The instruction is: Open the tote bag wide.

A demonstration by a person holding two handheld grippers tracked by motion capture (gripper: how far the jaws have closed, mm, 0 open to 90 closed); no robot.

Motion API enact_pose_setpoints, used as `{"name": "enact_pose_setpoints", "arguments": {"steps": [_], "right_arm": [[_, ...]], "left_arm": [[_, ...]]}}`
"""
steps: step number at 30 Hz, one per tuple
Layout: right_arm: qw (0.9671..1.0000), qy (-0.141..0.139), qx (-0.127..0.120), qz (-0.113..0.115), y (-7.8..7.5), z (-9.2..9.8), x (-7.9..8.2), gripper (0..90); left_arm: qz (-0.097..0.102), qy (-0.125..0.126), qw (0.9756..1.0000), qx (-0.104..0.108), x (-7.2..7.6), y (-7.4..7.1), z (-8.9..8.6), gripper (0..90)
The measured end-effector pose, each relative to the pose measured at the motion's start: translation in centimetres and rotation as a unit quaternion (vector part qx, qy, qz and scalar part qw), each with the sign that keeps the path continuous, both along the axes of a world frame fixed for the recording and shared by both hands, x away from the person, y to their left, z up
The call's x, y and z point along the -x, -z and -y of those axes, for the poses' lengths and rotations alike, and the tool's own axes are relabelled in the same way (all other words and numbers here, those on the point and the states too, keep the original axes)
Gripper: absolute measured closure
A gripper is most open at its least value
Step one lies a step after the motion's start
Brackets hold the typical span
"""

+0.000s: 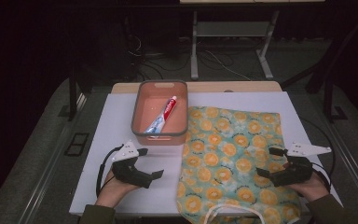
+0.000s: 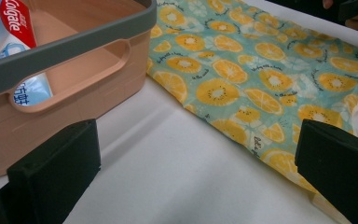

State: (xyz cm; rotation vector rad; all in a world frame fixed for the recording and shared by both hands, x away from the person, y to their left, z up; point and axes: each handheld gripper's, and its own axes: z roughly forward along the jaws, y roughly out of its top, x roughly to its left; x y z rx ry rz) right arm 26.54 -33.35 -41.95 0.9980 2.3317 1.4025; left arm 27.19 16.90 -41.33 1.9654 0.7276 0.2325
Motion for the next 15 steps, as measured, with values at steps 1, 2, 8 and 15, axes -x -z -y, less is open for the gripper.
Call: {"name": "enact_pose_setpoints", "arguments": {"steps": [1,2,8,15], "right_arm": [[1.0000,0.000,0.001,0.000,0.01,0.01,0.00,2.6],[1.0000,-0.001,0.001,-0.001,0.01,0.01,0.00,2.6],[1.0000,-0.001,0.007,-0.005,0.10,-0.06,-0.12,2.6],[0.9996,0.004,0.024,-0.012,-0.16,-0.37,-0.15,2.6]], "left_arm": [[0.000,0.000,1.0000,0.000,0.01,0.03,0.02,0.0],[-0.001,0.000,1.0000,-0.001,0.02,0.04,0.04,0.0],[-0.003,-0.003,1.0000,-0.003,0.09,0.06,0.05,0.0],[0.000,0.000,1.0000,-0.004,0.33,0.04,0.14,0.0]]}}
